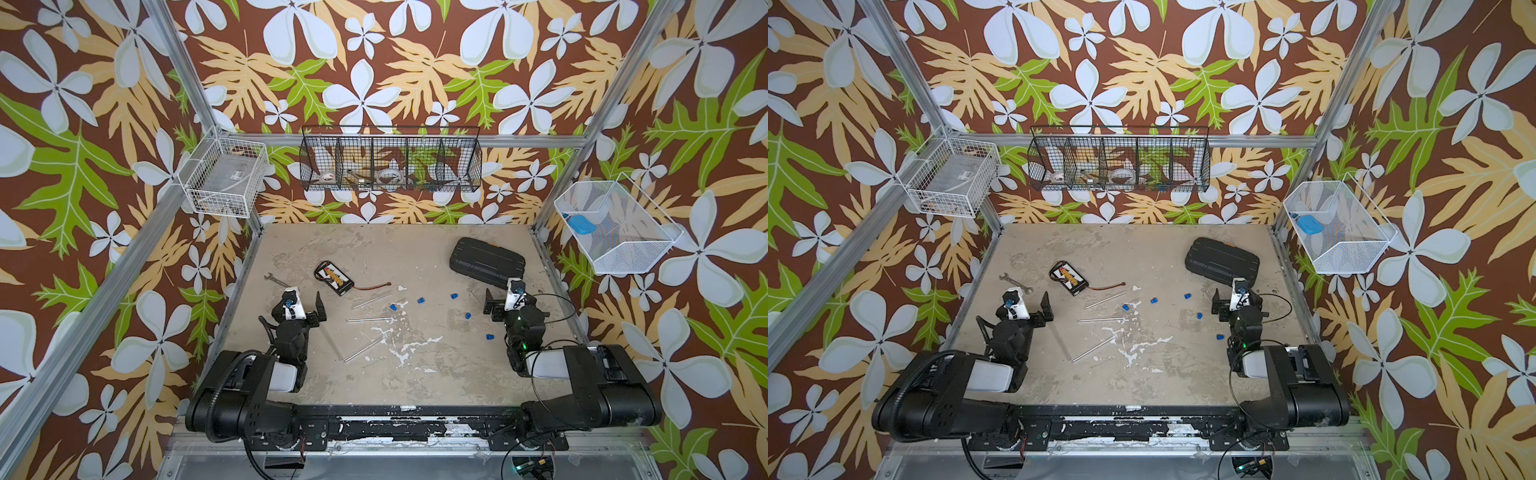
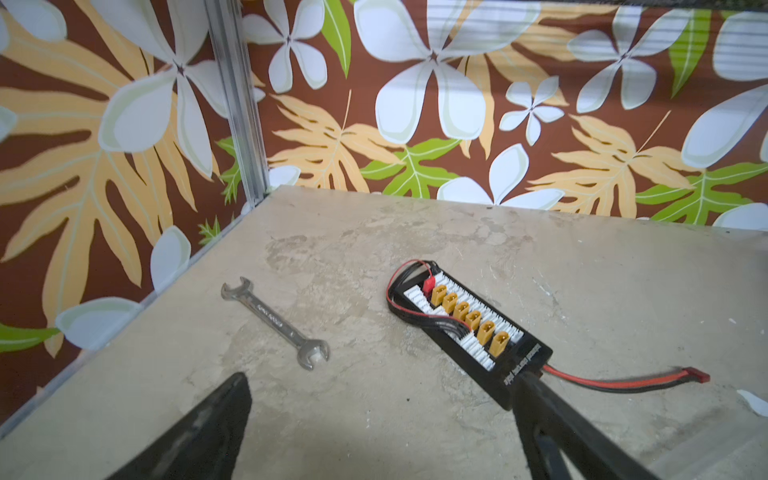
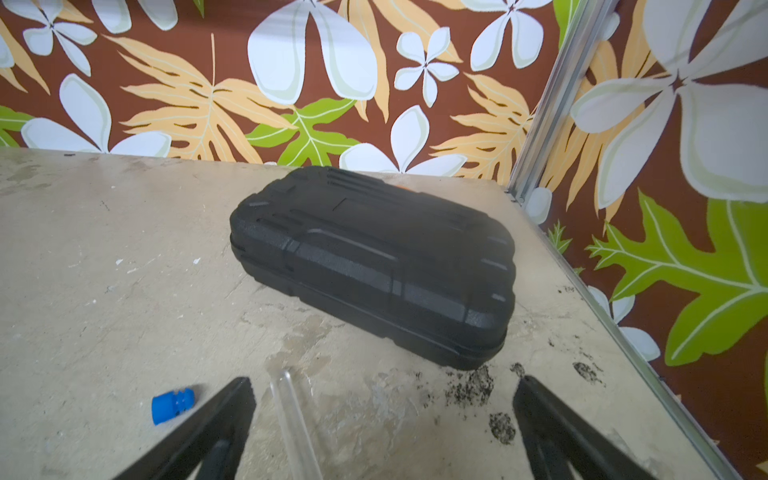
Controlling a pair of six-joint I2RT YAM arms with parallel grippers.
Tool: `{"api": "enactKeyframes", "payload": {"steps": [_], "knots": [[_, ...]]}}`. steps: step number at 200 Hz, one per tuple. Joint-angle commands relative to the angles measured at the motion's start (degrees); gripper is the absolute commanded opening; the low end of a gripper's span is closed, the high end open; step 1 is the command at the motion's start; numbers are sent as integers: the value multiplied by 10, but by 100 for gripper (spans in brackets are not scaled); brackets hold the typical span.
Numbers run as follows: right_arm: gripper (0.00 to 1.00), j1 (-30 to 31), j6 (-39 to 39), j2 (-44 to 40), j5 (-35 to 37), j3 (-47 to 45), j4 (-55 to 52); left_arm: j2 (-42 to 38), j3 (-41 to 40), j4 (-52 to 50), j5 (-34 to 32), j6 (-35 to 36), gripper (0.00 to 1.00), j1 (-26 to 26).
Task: Insert stoppers into test tubes
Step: Pick up the test tube at the center of the board.
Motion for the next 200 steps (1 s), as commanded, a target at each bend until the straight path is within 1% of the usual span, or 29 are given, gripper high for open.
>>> {"api": "enactKeyframes", "payload": {"steps": [1,16,31,44,66,81,105,114,126,144,170,200], "knots": [[99,1,12,-35,24,13,-54,-73,-1,-54,11,10,100,0],[99,3,13,-72,12,17,-101,-144,18,-159,21,36,100,0],[99,3,30,-106,21,24,-147,-201,41,-255,27,59,100,0],[99,4,39,-134,23,35,-192,-242,68,-340,45,77,100,0],[98,4,65,-172,7,61,-271,-287,125,-491,109,98,100,0],[97,5,91,-186,-28,82,-323,-300,159,-568,161,111,96,0],[96,21,113,-199,-37,117,-409,-299,206,-666,258,116,87,-1],[96,25,120,-204,-40,129,-433,-296,219,-692,285,118,86,-7],[96,26,136,-208,-44,149,-473,-286,239,-732,305,135,86,-27],[95,26,152,-218,-59,178,-527,-260,278,-802,301,168,85,-74],[94,25,175,-242,-62,208,-592,-225,321,-871,278,191,85,-136],[93,26,178,-271,-31,237,-665,-181,362,-950,265,193,83,-184]]}}
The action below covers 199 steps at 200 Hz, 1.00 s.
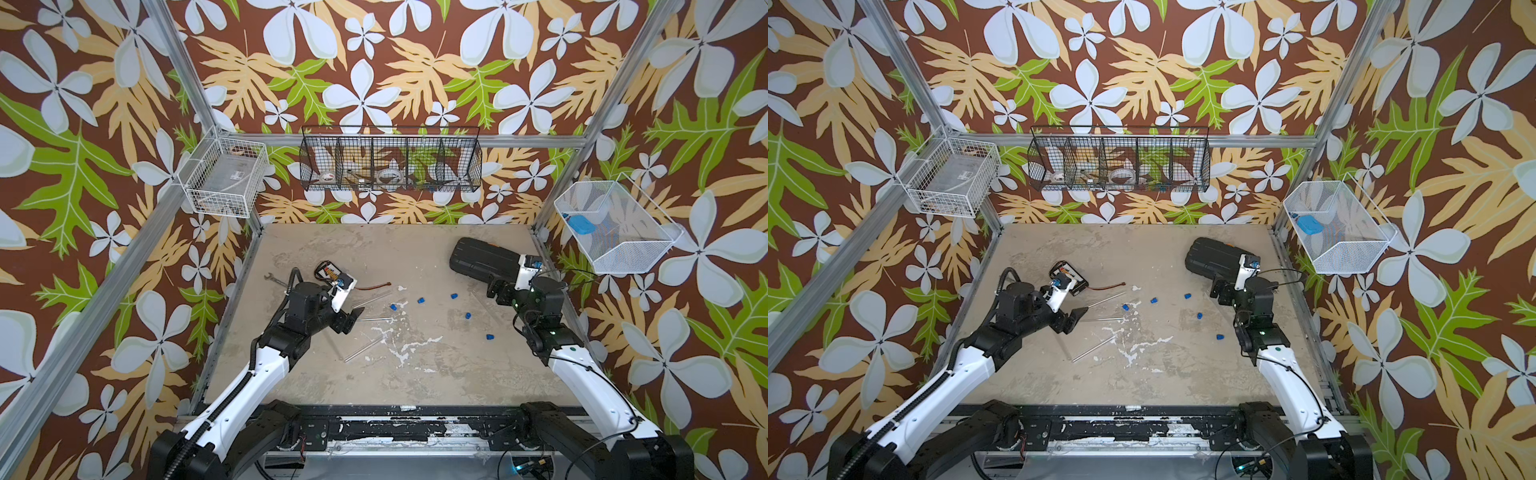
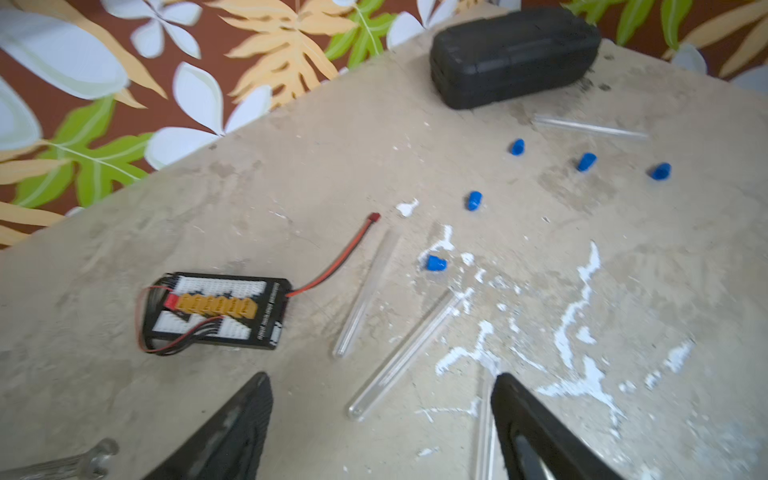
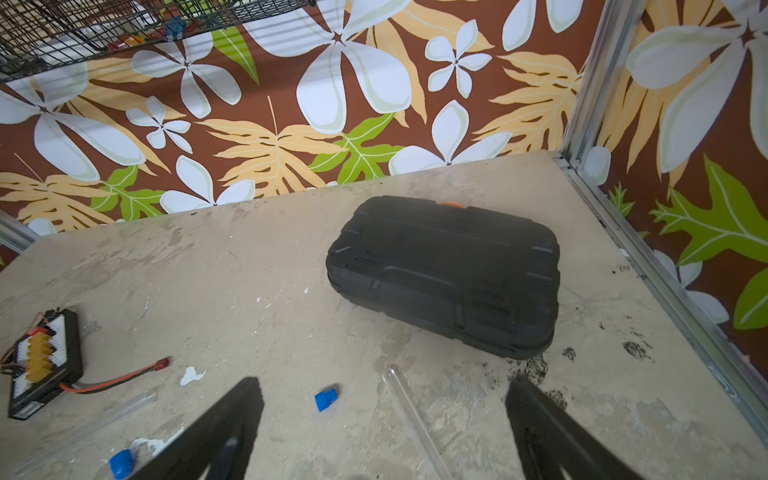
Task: Insert stoppers into test tubes
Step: Pick up the test tube at the center of the board.
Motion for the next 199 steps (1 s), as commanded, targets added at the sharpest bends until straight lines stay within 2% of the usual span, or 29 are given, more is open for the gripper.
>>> {"api": "enactKeyframes", "payload": {"steps": [1,33,54,62,100,145,164,199], "knots": [[94,0,13,-17,25,20,-88,26,27,-102,-10,11,82,-29],[93,0,18,-41,73,38,-139,61,49,-160,-29,17,82,-80],[93,0,32,-49,58,56,-180,92,78,-203,-56,4,81,-111],[93,0,38,-46,52,65,-195,103,88,-214,-51,7,78,-116],[93,0,52,-20,18,98,-234,138,111,-228,-47,0,79,-148],[92,0,60,-7,15,100,-217,202,118,-240,-126,-5,73,-164],[91,0,64,-6,25,100,-218,242,118,-252,-141,7,66,-164],[90,0,70,-2,41,90,-213,273,118,-254,-113,25,60,-164]]}}
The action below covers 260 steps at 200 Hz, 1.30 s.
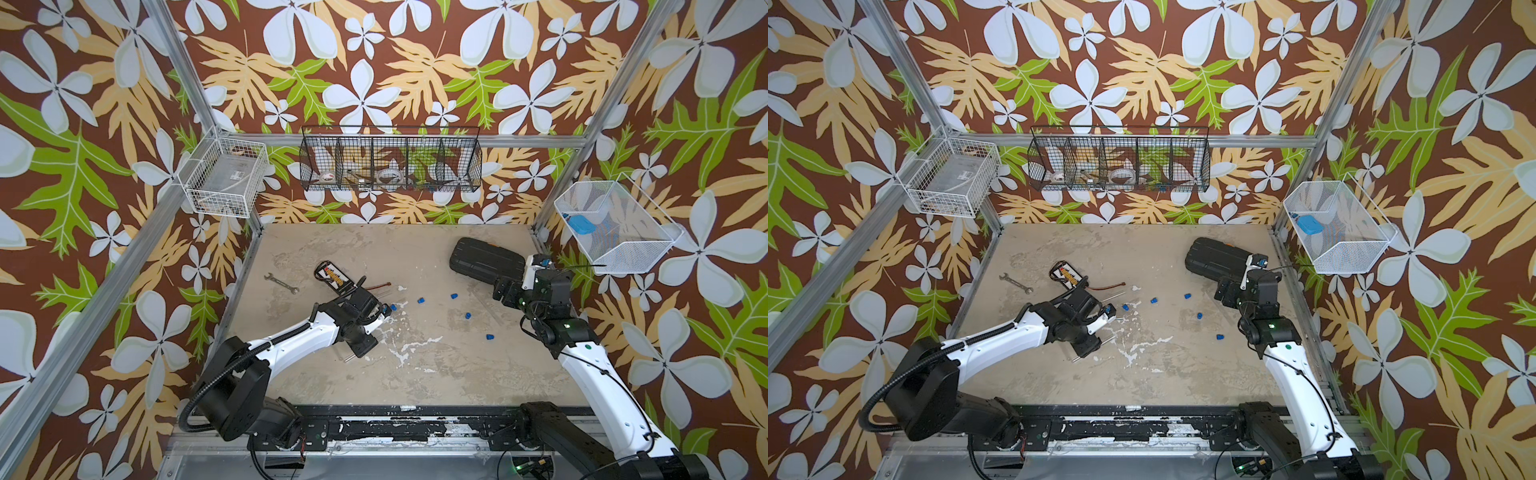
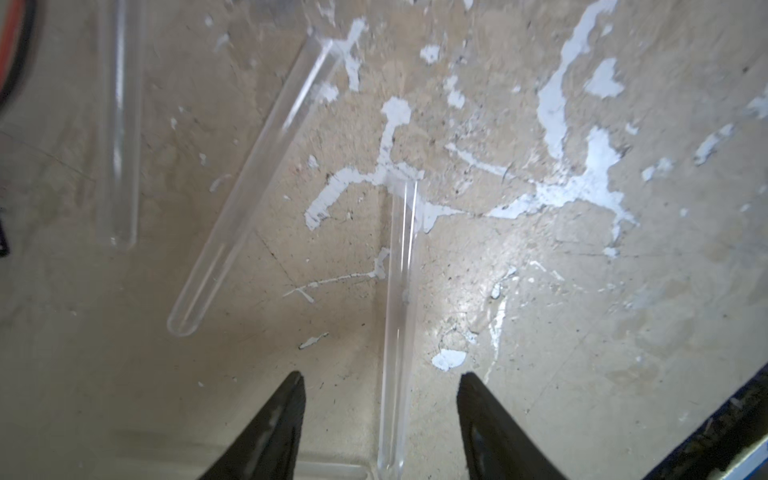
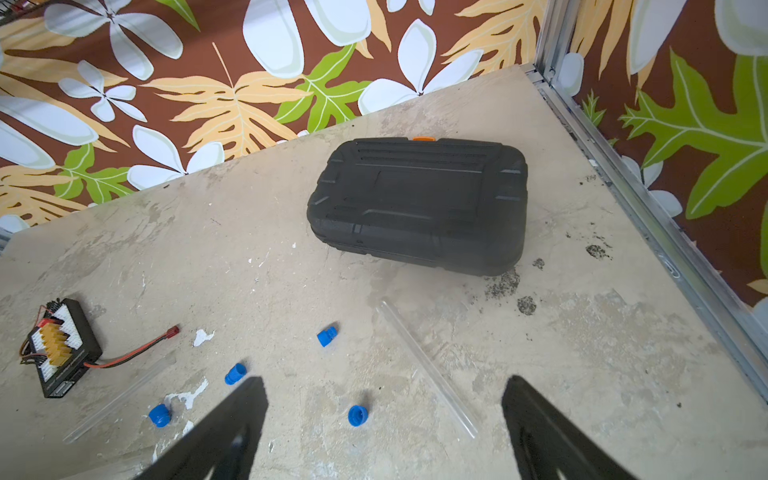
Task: Insert stoppers into test tubes
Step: Pick up the test tube at the center of the board.
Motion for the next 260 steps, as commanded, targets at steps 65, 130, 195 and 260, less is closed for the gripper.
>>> {"api": "enactKeyframes", "payload": {"steps": [65,130,195,260], "knots": [[90,0,13,4,50,-6,-6,81,21,-5,25,49,42,-1],[90,0,10,2,71,-12,-1,105,22,-7,15,48,29,-2],[90,0,-6,11,70,-20,14,123,24,-14,-8,46,18,-1],[90,0,-18,-1,74,-22,10,119,32,-6,-10,41,7,-1]]}}
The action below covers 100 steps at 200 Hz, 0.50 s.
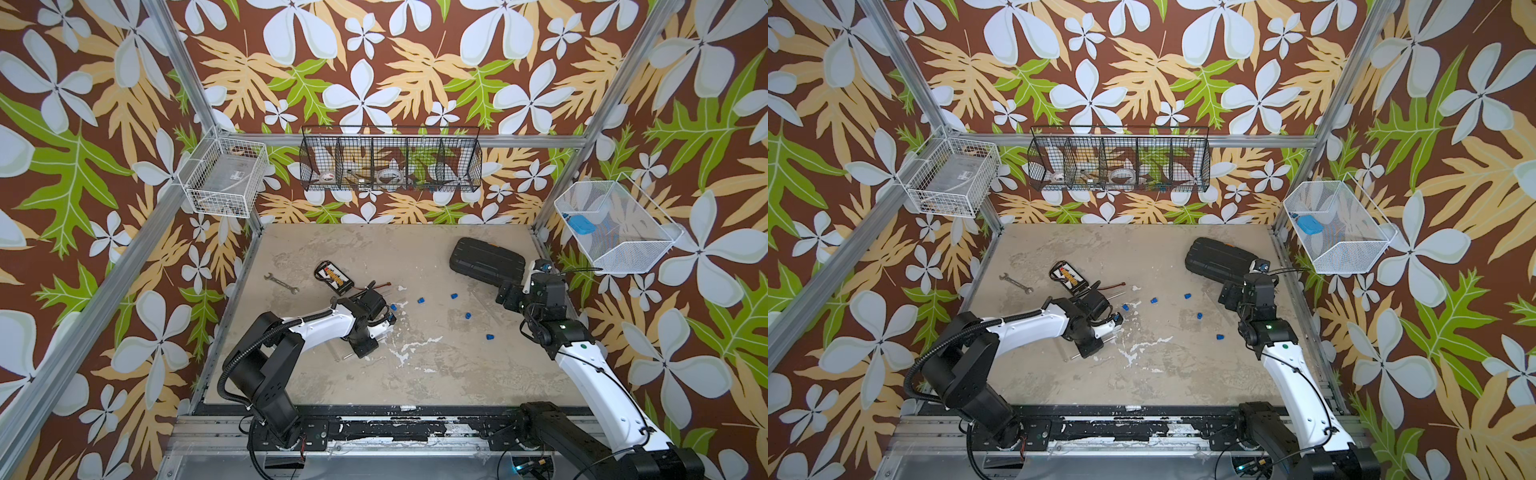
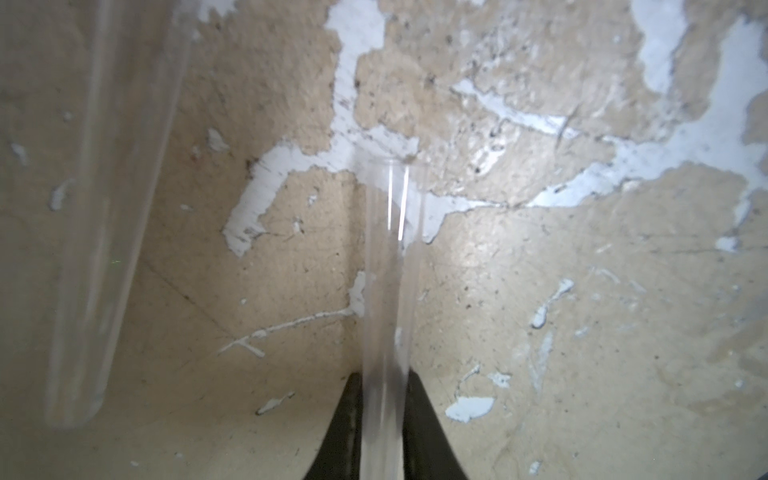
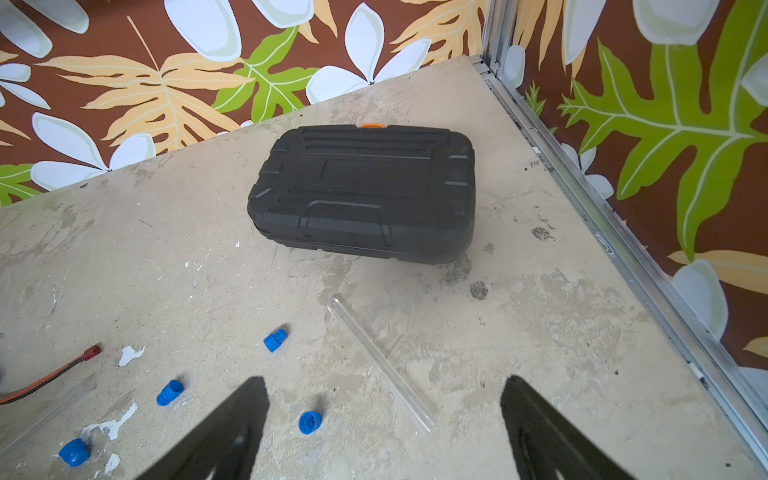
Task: Insert stoppers into test tubes
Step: Pick up the test tube at the center of the board.
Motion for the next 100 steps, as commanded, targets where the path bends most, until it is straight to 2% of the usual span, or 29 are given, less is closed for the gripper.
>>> {"api": "enactKeyframes", "payload": {"steps": [1,35,52,100], "knots": [[90,0,-10,-5,7,1,2,1,-2,1,-6,-1,6,-1],[89,0,0,-14,-14,14,-24,-40,-1,22,35,5,5,-1],[89,1,17,-12,-49,33,-56,-66,-3,37,66,9,3,-1],[83,21,104,3,-288,40,-67,-155,-27,122,137,13,0,-1]]}}
